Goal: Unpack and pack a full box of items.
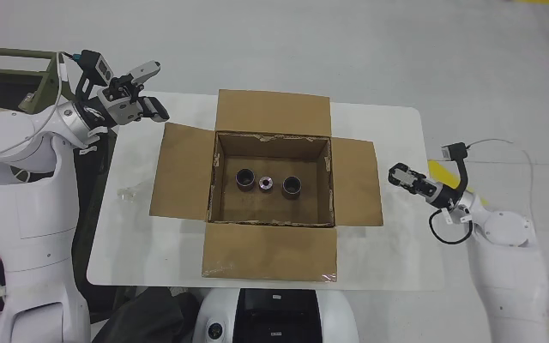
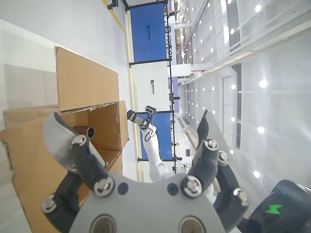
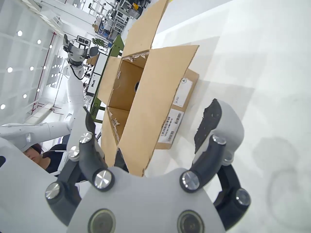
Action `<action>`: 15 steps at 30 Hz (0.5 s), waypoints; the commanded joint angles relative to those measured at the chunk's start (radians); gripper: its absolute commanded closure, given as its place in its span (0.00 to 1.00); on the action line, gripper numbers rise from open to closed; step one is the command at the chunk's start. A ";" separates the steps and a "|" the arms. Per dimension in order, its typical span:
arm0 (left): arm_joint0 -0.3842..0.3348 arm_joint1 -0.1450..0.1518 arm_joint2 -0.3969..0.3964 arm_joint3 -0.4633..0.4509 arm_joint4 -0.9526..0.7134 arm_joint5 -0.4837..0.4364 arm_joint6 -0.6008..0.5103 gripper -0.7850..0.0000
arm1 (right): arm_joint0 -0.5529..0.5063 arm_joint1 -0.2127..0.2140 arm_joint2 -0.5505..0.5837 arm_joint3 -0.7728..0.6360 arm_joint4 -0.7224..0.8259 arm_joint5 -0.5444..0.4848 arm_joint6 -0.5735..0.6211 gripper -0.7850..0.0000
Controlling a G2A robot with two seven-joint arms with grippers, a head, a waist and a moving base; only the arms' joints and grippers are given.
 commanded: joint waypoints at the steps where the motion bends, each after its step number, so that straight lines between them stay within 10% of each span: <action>1: 0.000 0.000 0.000 0.000 0.000 0.000 0.000 0.00 | 0.006 0.001 -0.009 0.004 -0.009 -0.007 -0.001 0.00; 15: 0.000 0.000 0.000 0.000 0.000 0.000 0.000 0.00 | 0.008 0.002 -0.013 0.004 -0.012 -0.013 -0.001 0.00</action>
